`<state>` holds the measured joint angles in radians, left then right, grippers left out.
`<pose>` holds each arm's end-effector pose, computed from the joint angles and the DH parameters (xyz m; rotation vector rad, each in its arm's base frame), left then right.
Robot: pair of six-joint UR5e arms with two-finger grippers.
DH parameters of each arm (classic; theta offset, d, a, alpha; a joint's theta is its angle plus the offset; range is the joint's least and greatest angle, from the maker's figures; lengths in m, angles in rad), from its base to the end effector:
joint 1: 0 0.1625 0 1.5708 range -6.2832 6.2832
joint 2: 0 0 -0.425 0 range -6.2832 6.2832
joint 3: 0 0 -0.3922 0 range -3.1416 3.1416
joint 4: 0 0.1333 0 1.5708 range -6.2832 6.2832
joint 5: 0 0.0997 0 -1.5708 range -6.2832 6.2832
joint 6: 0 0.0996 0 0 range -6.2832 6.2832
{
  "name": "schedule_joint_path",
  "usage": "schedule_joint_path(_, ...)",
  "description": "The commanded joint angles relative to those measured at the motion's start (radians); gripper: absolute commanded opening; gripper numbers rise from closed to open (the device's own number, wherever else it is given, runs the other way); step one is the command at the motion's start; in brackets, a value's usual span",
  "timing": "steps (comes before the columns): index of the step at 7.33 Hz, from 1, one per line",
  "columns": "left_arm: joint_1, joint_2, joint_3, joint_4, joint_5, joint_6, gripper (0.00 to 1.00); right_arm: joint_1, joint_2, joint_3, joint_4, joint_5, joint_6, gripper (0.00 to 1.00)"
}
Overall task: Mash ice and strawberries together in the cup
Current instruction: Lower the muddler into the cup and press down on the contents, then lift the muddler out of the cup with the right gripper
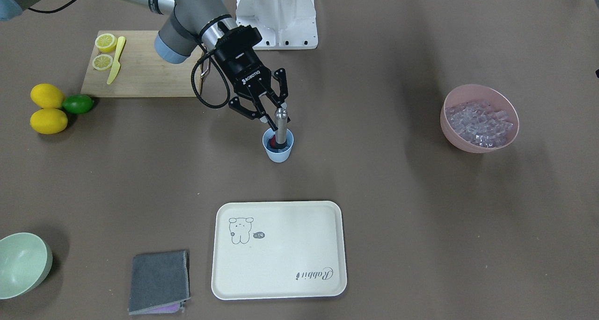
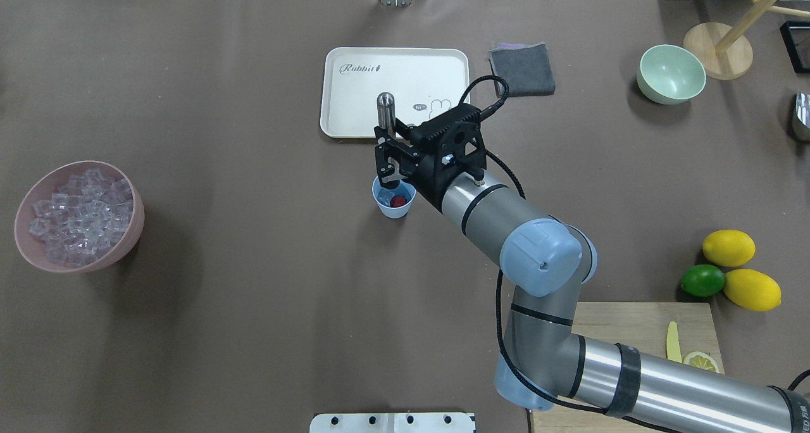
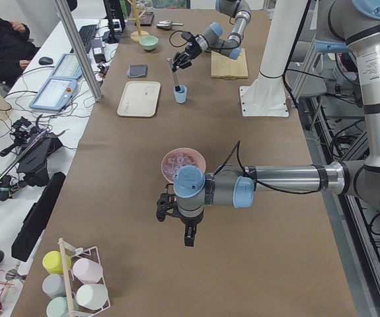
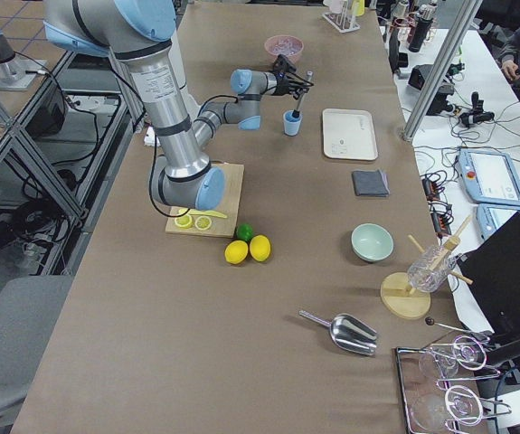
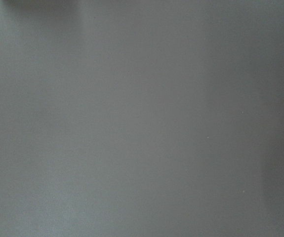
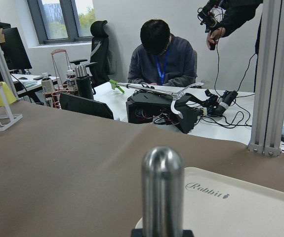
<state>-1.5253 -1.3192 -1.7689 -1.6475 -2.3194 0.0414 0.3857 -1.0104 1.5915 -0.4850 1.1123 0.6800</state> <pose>-0.0478 -0.3898 0.6657 0.0206 0.7489 0.0915 -0.5198 -0.4025 0.1994 1.2417 -1.0972 -0.0016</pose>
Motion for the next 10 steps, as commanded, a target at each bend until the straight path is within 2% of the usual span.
schedule_joint_path(1,0.001,0.0,0.0,0.0,0.0,0.0,0.99,0.001,0.006,-0.028,0.036,0.003,-0.005,0.0)
schedule_joint_path(2,0.001,0.0,0.0,0.0,0.0,0.0,0.99,0.013,0.012,-0.006,0.008,0.015,-0.005,0.0)
schedule_joint_path(4,0.002,0.0,0.002,0.0,0.0,0.002,0.99,0.074,0.016,0.227,-0.346,0.139,0.054,0.0)
schedule_joint_path(5,0.002,0.0,0.002,0.0,0.0,0.002,0.99,0.123,0.018,0.287,-0.485,0.232,0.141,0.0)
schedule_joint_path(6,0.004,0.0,0.002,-0.002,0.0,0.003,0.99,0.177,0.0,0.342,-0.607,0.371,0.239,0.0)
schedule_joint_path(7,0.005,0.0,0.002,-0.002,0.0,0.006,0.99,0.211,-0.013,0.413,-0.797,0.467,0.333,0.0)
schedule_joint_path(8,0.005,0.0,0.002,-0.002,0.002,0.008,0.99,0.267,-0.007,0.477,-1.039,0.613,0.364,0.0)
schedule_joint_path(9,0.005,-0.002,0.0,-0.003,0.002,0.008,0.99,0.354,-0.013,0.485,-1.184,0.794,0.365,0.0)
schedule_joint_path(10,0.005,-0.002,-0.003,-0.008,0.002,0.009,0.99,0.41,-0.037,0.478,-1.29,0.925,0.35,0.0)
